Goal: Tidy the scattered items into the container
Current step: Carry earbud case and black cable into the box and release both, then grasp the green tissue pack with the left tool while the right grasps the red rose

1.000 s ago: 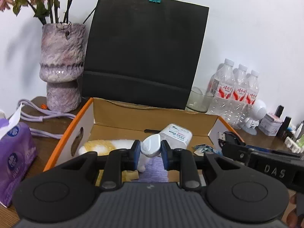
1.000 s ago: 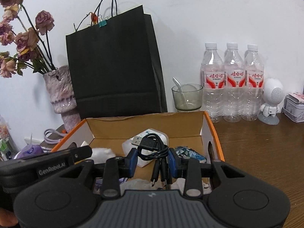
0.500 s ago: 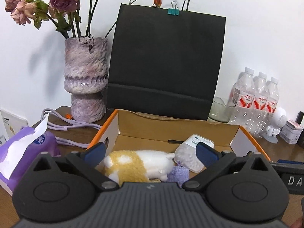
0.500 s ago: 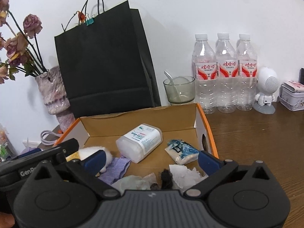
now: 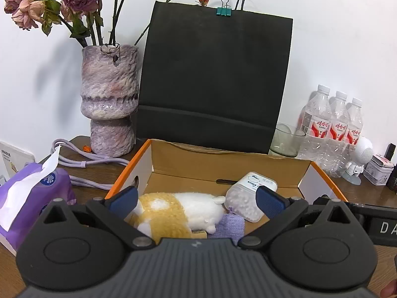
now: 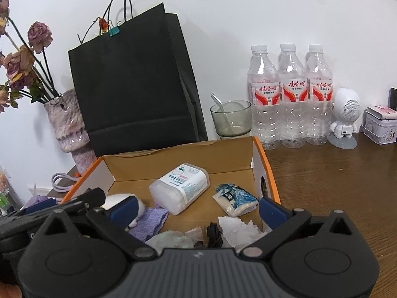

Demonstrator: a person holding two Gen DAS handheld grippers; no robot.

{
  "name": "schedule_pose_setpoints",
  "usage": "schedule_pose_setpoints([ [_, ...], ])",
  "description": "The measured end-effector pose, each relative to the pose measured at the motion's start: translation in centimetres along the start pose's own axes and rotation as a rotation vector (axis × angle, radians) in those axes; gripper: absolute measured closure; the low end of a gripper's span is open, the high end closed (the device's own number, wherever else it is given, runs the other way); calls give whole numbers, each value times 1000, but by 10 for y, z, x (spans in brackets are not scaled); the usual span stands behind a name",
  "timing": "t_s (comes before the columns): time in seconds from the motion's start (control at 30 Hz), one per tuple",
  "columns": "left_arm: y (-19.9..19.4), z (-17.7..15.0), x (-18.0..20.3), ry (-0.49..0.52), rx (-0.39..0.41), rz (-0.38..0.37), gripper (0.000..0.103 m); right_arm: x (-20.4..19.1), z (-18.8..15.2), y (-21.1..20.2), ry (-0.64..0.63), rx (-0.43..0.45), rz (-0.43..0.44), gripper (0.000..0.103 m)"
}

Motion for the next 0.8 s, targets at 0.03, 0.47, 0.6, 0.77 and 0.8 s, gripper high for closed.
schedule_pose_setpoints([
  [0.03, 0, 0, 0, 0, 0, 1, 0, 0, 0, 0, 0, 0, 0, 0],
  [0.47, -29, 4, -10, -32, 37, 10, 0, -6, 0, -10, -25, 7, -6, 0],
  [0.6, -44, -2, -16, -29, 27, 0, 0, -11, -8, -26, -44, 15, -11, 0],
  [0.77, -63, -17, -27, -19, 3, -3, 0, -8, -24, -47, -53, 18, -28, 0],
  [0.8, -66, -20, -30, -17, -5, -5, 0, -6, -27, -51, -49, 16, -28, 0],
])
Point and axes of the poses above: each gripper's, at about its wrist camera, not at the fingertips, and y roughly the way its jaws point, x to its right, z to its top, the point moved 3 cm from there along y, roughly the way its jaws point, and after that the axes turned 2 degrees about -x, right-handed, at the moved point
